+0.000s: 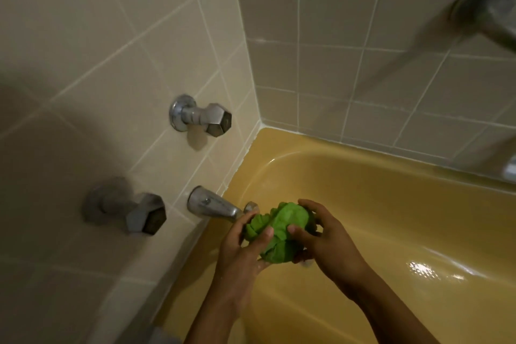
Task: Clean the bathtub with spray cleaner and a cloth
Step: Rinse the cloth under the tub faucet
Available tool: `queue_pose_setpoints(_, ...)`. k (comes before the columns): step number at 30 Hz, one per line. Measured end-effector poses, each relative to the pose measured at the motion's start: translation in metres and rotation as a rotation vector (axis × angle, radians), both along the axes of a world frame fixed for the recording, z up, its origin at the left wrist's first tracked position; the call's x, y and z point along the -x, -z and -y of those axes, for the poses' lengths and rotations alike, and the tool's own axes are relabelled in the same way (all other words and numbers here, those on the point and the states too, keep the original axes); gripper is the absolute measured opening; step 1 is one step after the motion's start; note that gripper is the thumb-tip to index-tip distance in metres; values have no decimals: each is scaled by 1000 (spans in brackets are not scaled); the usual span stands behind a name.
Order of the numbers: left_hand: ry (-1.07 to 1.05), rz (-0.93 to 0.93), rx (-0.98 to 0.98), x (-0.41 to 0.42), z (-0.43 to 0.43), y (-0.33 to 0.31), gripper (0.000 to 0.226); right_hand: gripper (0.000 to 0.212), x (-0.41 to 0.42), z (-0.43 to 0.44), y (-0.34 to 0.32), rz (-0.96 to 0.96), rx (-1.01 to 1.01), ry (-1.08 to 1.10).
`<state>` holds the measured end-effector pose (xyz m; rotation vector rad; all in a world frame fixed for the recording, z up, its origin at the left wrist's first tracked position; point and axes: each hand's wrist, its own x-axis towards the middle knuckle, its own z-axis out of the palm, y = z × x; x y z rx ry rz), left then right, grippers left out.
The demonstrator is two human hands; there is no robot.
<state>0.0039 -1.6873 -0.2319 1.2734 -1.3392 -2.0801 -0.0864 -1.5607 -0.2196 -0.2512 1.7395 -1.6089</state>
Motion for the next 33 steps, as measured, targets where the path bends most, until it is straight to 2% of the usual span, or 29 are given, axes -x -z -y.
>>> queue_pose_setpoints(10, -37, -19, 47, -60, -13, -99, 29, 47, -25, 7, -69, -33, 5, -134)
queue_pose_setpoints(17, -204, 30, 62, -88, 5, -118, 49, 65, -15, 62, -107, -353, -111, -275)
queue_pose_setpoints(23, -252, 38, 40, -103, 21, -122, 33, 74, 40, 133, -137, -716, -131, -225)
queue_pose_setpoints(26, -219, 102, 53, -105, 25, -119, 35, 76, 66, 164, -147, -807, -217, -353)
queue_pose_setpoints(28, -189, 138, 36, -106, 29, -118, 34, 64, 73, 179, -149, -859, -215, -441)
queue_pose_setpoints(30, -169, 136, -4, -105, 33, -117, 32, 49, 76, 186, -145, -868, -179, -457)
queue_pose_setpoints(33, -151, 126, -20, -103, 41, -117, 33, 56, 82, 185, -139, -758, -150, -420)
